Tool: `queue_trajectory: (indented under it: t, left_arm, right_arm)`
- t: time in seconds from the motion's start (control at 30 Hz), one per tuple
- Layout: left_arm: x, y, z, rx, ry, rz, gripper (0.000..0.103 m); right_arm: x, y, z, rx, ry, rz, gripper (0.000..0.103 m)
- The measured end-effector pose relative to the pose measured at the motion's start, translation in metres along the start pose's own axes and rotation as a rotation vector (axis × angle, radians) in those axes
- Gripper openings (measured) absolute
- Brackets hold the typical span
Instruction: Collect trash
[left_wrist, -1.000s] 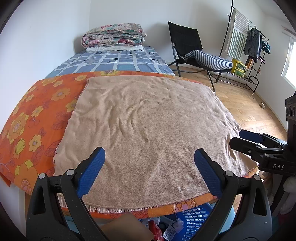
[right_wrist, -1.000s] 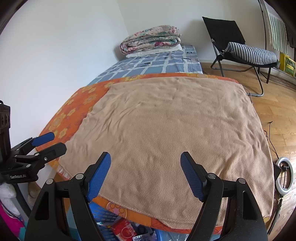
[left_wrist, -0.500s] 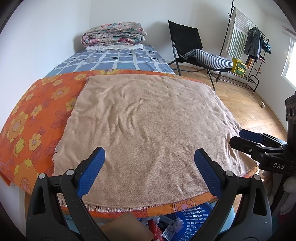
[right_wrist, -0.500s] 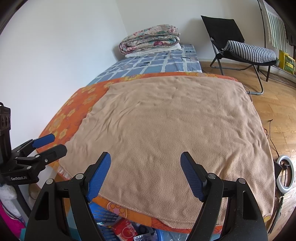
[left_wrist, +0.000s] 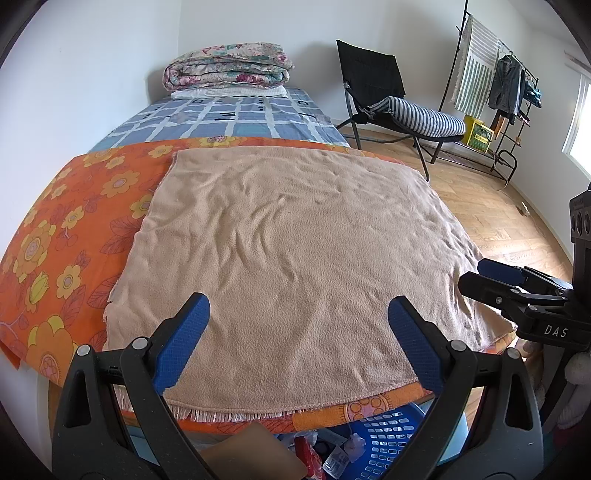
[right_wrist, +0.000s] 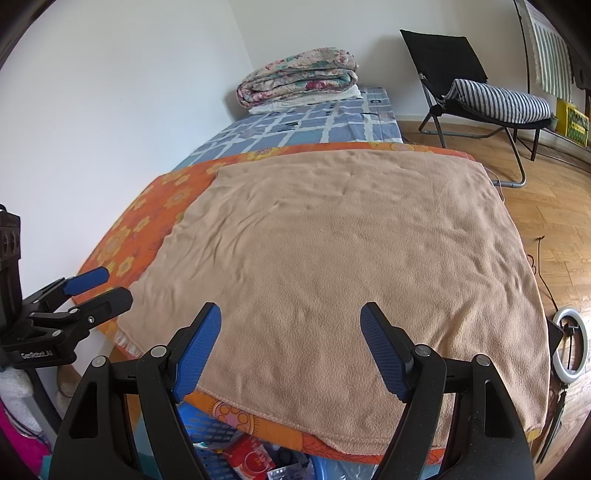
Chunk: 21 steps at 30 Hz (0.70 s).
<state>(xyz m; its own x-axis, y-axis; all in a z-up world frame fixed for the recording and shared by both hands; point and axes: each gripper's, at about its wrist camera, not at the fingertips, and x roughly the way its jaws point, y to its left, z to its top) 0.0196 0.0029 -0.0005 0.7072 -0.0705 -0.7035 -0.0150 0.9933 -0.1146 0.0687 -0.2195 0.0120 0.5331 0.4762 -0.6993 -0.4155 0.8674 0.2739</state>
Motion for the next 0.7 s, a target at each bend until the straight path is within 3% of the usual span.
queue_trajectory:
  t: [0.7]
  left_arm:
    - [-0.0006,0.0009,0.0022,0.003,0.002,-0.001,0.099]
  right_arm:
    - [0.0022,-0.0029,-0.0029,0.015,0.007,0.002,0.078]
